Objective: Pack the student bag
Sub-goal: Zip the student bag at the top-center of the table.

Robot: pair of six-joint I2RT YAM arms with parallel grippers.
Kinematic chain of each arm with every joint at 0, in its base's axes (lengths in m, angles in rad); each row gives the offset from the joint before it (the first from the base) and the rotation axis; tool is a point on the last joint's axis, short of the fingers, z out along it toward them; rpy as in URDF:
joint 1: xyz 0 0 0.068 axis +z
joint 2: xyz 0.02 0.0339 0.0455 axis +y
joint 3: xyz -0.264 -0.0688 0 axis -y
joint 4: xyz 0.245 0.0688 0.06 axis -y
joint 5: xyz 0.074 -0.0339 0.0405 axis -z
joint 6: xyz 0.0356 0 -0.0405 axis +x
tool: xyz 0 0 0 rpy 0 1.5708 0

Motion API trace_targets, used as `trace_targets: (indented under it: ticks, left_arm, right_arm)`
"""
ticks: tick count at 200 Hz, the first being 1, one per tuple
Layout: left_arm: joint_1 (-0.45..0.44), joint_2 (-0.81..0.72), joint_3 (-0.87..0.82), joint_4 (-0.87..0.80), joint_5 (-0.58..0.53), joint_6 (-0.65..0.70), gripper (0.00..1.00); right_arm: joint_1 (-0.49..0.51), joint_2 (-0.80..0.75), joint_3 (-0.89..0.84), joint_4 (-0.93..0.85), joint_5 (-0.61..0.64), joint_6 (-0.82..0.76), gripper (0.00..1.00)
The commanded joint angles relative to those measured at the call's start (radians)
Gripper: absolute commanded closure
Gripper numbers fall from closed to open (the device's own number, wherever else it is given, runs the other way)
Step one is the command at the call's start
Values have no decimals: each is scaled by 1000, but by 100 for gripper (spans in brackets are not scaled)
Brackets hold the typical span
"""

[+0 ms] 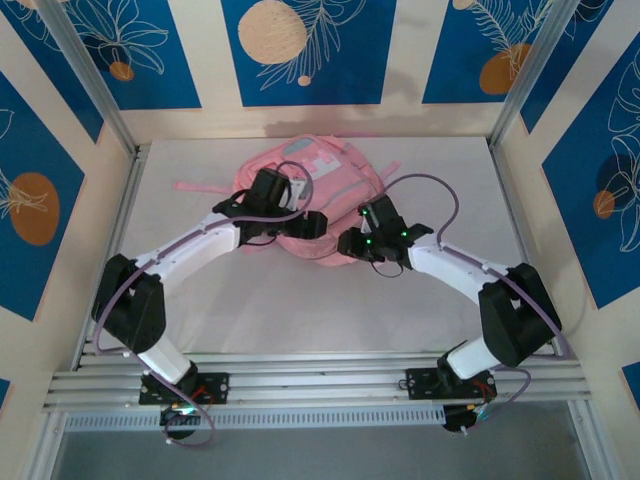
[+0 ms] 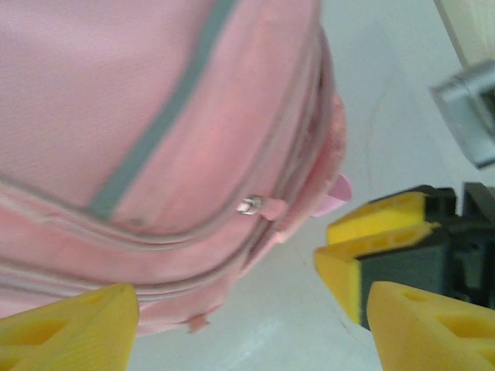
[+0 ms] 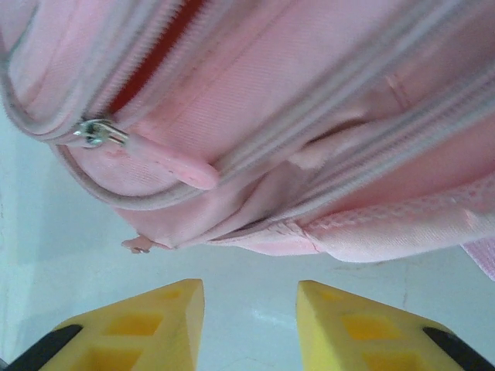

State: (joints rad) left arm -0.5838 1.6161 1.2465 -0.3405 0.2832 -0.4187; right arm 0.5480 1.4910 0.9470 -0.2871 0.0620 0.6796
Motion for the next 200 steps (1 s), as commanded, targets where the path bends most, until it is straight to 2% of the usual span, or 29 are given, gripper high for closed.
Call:
trace_targets:
  ticks: [1, 46, 81, 123, 175, 200]
  left_arm:
    - [37, -23, -54, 44, -13, -67, 22]
    - [57, -25, -88, 62, -2, -91, 21]
    - [62, -20, -87, 94, -9, -116, 20]
    - [71, 33, -82, 149, -49, -142, 19]
    - [78, 137, -52, 171, -104, -147, 19]
    - [82, 162, -43, 177, -117, -139, 27]
  right_arm:
    - [17, 54, 100, -37, 29, -144, 60]
    - [18, 191, 249, -69, 65, -322, 53]
    - [18, 288, 330, -92, 61, -381, 53]
    - [26, 297, 317, -79, 45, -379, 67]
    - [47, 259, 251, -87, 53, -360, 67]
    - [50, 268, 235, -80, 56, -351, 69]
